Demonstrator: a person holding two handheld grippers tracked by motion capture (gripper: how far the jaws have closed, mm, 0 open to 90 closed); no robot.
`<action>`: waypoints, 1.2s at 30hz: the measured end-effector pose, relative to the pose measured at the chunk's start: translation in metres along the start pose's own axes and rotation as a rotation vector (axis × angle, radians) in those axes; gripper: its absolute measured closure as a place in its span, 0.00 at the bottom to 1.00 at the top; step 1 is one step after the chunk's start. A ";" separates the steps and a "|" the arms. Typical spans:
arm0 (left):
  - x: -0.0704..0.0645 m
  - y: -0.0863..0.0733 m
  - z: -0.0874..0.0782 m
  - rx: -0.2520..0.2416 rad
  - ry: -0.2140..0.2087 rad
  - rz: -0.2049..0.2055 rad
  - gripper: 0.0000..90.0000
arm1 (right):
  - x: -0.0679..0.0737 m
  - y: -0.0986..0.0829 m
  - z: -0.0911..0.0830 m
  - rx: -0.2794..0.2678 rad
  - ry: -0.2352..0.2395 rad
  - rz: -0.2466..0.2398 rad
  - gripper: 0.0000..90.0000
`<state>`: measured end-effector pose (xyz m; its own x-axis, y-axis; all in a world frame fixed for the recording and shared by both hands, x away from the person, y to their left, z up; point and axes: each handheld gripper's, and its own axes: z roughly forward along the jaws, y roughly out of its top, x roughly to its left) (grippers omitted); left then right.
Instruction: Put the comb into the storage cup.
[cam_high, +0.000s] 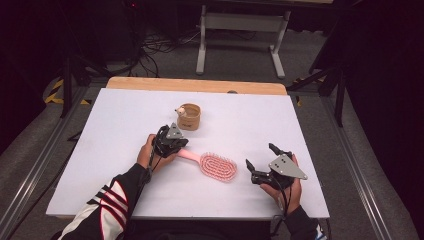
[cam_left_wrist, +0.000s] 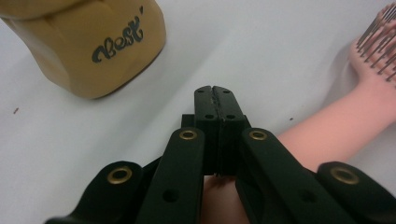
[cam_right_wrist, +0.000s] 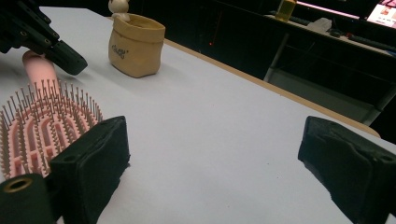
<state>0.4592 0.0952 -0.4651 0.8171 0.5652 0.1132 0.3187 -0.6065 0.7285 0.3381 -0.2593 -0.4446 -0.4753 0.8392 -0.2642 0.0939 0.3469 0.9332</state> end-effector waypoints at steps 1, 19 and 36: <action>0.000 0.000 0.000 0.001 -0.002 -0.004 1.00 | 0.000 0.000 0.000 0.002 0.002 0.000 0.10; -0.001 -0.001 -0.010 0.102 -0.021 0.038 1.00 | 0.001 -0.001 0.001 0.015 0.012 -0.010 0.10; -0.024 -0.019 -0.039 0.176 -0.036 0.114 1.00 | 0.000 -0.001 0.000 0.013 0.006 -0.006 0.10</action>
<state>0.4147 0.1155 -0.4551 0.8682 0.4691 0.1617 0.2996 -0.7554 0.5827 0.3378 -0.2592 -0.4454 -0.4809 0.8347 -0.2684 0.1019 0.3573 0.9284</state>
